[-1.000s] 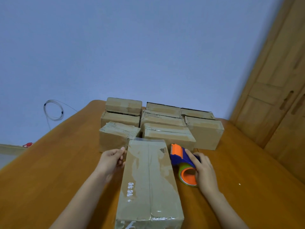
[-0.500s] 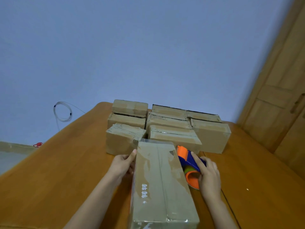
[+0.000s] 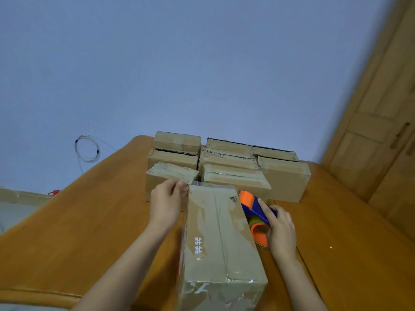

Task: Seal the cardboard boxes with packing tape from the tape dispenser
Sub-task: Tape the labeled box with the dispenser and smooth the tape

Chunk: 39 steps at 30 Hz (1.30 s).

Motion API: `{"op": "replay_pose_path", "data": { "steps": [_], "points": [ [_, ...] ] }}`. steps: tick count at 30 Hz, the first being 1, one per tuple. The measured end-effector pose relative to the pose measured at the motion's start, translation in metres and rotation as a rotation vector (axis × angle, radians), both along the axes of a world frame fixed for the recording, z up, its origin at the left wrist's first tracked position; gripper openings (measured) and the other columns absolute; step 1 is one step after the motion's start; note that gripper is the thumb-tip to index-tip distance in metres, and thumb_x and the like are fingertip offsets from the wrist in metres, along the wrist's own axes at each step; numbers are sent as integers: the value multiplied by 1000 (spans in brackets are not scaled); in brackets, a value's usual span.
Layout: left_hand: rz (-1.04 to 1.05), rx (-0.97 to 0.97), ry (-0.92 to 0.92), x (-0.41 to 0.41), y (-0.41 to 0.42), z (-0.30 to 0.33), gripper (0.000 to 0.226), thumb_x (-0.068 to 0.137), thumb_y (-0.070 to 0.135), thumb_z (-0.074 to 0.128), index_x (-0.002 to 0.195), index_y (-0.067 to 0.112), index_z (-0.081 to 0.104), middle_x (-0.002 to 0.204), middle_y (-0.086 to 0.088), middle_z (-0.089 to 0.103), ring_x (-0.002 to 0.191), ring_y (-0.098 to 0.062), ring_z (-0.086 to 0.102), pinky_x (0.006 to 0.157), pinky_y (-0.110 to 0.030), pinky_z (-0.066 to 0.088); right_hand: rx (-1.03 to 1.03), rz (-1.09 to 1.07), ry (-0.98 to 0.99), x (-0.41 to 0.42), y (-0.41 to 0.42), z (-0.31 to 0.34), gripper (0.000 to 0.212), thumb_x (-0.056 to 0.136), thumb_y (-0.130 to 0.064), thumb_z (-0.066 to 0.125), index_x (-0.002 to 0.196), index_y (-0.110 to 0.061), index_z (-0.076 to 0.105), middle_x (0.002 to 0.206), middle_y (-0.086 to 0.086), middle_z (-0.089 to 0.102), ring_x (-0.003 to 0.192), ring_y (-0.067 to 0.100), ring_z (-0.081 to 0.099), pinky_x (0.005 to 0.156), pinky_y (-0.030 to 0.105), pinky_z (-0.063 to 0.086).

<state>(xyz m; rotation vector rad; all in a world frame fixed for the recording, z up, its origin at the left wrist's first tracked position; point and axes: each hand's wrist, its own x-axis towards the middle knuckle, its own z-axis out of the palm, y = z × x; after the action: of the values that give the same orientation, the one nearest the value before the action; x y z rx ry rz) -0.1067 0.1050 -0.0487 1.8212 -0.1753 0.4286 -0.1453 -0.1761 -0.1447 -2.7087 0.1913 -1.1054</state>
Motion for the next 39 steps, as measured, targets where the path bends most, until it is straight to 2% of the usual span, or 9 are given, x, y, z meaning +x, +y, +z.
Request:
{"op": "replay_pose_path", "data": {
  "steps": [6,9,13,22,27,30,35,37,39],
  "points": [
    [-234,594,-16,-25,-33,45,41,102,30,38,136,9,47,134,-10,56,123,-26,51,100,-41,43,42,18,34,-4,3,5,90,60,14,79,137,-23,50,111,17,61,98,37,58,71,44,51],
    [-354,940,175,-35,-58,51,83,88,72,29,152,19,18,159,-9,16,145,-32,17,111,-62,23,57,11,67,-7,6,8,87,63,13,78,138,-23,52,112,18,61,99,38,58,73,45,51],
    [-343,1242,268,-37,-76,38,98,77,86,21,154,30,-2,160,-7,-16,145,-34,-16,105,-73,-6,50,8,83,-12,9,14,86,65,11,77,139,-24,50,113,19,60,101,38,58,74,47,52],
    [-565,1429,99,-11,-32,44,96,72,77,25,152,36,-8,161,0,-15,147,-25,-13,113,-63,-6,21,-75,160,-47,17,18,107,45,3,92,138,-24,48,104,13,62,93,30,62,59,36,54],
    [-663,1442,76,1,-18,47,94,66,78,21,149,45,-9,160,7,-15,147,-18,-12,116,-57,-7,-31,-74,130,-80,39,21,113,42,8,89,141,-24,44,128,17,57,108,39,60,75,48,55],
    [-731,1408,77,11,-12,49,97,57,79,20,146,51,-7,160,11,-14,147,-16,-12,116,-55,-8,-11,-31,216,-93,58,24,123,36,0,94,143,-26,40,131,14,57,106,36,63,67,42,57],
    [-675,1380,91,7,-8,55,77,80,55,43,149,43,12,161,9,1,148,-16,0,118,-49,6,-65,-67,346,-101,76,29,128,28,-18,98,142,-28,40,123,10,61,89,29,64,56,35,52],
    [-589,1309,40,-2,-18,55,56,94,46,45,145,32,29,157,2,24,142,-20,24,113,-44,26,-67,-101,400,-103,86,37,125,40,-19,96,146,-28,32,128,12,57,92,31,61,60,38,51],
    [-460,1201,29,-9,-34,53,46,96,48,44,131,19,42,138,-2,48,121,-22,47,98,-39,41,-64,-89,448,-106,94,46,109,76,-18,78,152,-34,2,148,11,35,114,32,47,82,42,46]
  ]
}}
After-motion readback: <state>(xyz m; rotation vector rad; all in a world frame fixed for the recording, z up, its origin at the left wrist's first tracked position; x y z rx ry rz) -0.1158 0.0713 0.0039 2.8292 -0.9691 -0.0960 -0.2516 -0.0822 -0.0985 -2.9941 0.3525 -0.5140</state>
